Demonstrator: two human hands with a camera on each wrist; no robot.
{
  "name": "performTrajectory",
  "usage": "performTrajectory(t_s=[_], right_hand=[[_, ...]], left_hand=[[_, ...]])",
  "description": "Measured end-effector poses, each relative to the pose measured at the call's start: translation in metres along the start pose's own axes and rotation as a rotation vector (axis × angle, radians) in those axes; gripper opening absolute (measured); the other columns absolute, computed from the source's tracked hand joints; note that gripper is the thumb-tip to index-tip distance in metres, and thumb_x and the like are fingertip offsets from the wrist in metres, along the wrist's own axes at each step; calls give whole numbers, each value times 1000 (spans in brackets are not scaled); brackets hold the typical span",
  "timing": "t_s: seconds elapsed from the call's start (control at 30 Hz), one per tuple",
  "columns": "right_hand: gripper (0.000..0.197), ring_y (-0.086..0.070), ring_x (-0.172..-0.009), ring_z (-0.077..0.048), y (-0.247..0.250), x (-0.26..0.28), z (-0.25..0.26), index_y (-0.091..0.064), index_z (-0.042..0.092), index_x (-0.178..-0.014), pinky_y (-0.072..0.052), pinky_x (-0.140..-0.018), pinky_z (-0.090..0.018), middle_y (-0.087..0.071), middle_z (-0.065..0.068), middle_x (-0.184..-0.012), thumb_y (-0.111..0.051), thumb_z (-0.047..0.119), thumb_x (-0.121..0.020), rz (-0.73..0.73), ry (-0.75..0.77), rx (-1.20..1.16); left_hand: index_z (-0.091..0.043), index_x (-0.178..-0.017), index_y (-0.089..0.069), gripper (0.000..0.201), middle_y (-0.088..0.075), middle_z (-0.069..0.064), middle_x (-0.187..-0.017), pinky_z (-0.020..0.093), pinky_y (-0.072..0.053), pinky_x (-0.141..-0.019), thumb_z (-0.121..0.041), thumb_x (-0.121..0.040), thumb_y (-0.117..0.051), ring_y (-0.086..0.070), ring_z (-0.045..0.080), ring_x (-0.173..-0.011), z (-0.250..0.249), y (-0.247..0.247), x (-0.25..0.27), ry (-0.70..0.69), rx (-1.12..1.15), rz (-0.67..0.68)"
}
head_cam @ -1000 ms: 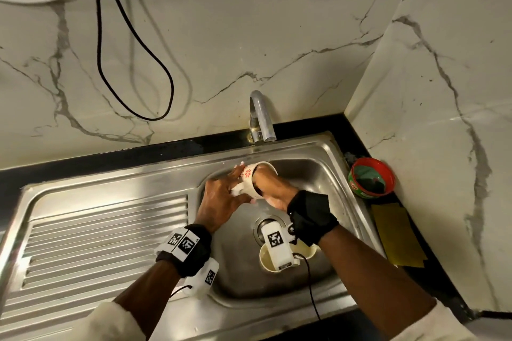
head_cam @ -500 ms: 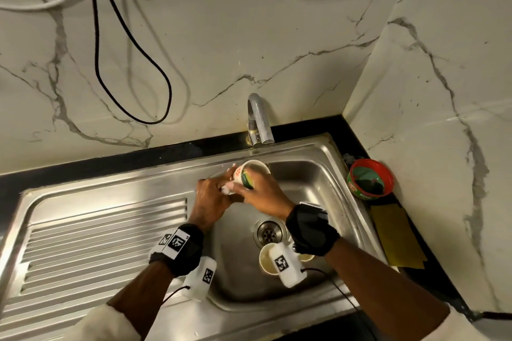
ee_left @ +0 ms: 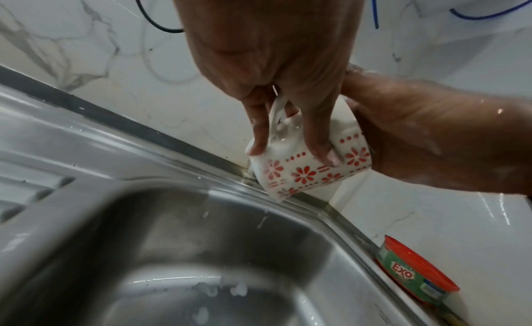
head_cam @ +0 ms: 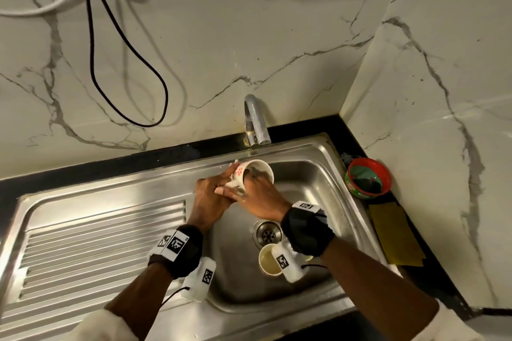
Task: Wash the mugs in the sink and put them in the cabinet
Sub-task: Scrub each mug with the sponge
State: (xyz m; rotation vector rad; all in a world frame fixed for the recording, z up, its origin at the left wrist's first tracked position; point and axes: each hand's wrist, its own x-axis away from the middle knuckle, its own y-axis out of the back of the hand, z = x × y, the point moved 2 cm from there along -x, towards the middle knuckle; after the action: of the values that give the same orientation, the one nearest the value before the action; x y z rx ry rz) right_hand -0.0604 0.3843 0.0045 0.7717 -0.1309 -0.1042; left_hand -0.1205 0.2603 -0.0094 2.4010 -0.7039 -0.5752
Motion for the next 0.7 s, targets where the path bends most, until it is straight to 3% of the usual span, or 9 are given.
performTrajectory(t_s=[0.07, 0.13, 0.2, 0.27, 0.33, 0.43, 0.5, 0.6, 0.7], right_hand=[[53, -67, -99, -18, 6, -4, 1, -65, 11, -108, -53, -92, -43, -71, -6, -102, -71, 55, -79, 118, -51, -323], [37, -69, -92, -21, 13, -4, 0, -66, 10, -104, -58, -85, -41, -71, -9, -97, -79, 33, -79, 79, -91, -446], [30, -69, -92, -23, 22, -1, -2, -66, 9, -104, -59, -81, -42, -71, -10, -98, -79, 19, -79, -150, -139, -466], [21, -70, -92, -24, 31, 3, -2, -66, 6, -101, -60, -78, -41, -71, -11, -97, -75, 13, -82, -349, -189, -613], [17, -70, -90, -20, 42, 7, -6, -65, 7, -99, -61, -74, -37, -71, -8, -96, -71, 15, -86, -544, -166, -720], [19, -67, -86, -16, 50, 13, -22, -58, 4, -104, -58, -71, -22, -65, 2, -92, -65, 16, -91, -835, -178, -572], [26, -66, -89, -17, 40, 14, -18, -53, 7, -110, -56, -71, -19, -63, 4, -94, -63, 24, -93, -729, -174, -516], [39, -68, -90, -16, 20, 7, -10, -47, 20, -110, -59, -73, -34, -67, 3, -99, -59, 51, -89, -483, -162, -592], [63, -68, -81, -27, 23, -2, -11, -54, 9, -109, -58, -74, -36, -69, -16, -93, -49, 68, -86, -302, -257, -892]], left_hand=[[-13, -131, -61, 67, -70, 2, -117, 3, -45, -83, -20, -69, -88, -67, 1, -99, -2, 1, 3, -9, 6, 16], [-18, -129, -63, 67, -74, -11, -99, 0, -43, -74, -23, -67, -89, -64, -16, -85, -2, 3, 5, 44, 42, 18], [-23, -122, -68, 61, -73, -16, -86, 0, -42, -67, -25, -66, -90, -62, -17, -73, 3, 4, 3, 153, 87, 7], [-24, -117, -71, 56, -76, -9, -85, 3, -45, -68, -25, -64, -91, -66, -10, -73, 13, 5, 4, 299, 156, -17], [-22, -116, -72, 56, -77, -6, -91, 15, -54, -75, -23, -63, -91, -71, 1, -82, 26, 7, 9, 396, 254, -35], [-18, -109, -76, 47, -77, -4, -94, 35, -59, -85, -22, -65, -90, -73, 13, -91, 29, 13, 12, 449, 422, -11], [-11, -107, -75, 44, -77, 2, -99, 40, -58, -88, -20, -66, -88, -72, 19, -96, 21, 17, 10, 443, 531, 48], [2, -107, -70, 38, -75, 14, -104, 43, -59, -85, -10, -73, -80, -71, 29, -100, 7, 21, 5, 458, 708, 129], [1, -112, -68, 33, -73, 15, -109, 45, -60, -81, -3, -80, -73, -70, 32, -102, 1, 24, 3, 472, 780, 200]])
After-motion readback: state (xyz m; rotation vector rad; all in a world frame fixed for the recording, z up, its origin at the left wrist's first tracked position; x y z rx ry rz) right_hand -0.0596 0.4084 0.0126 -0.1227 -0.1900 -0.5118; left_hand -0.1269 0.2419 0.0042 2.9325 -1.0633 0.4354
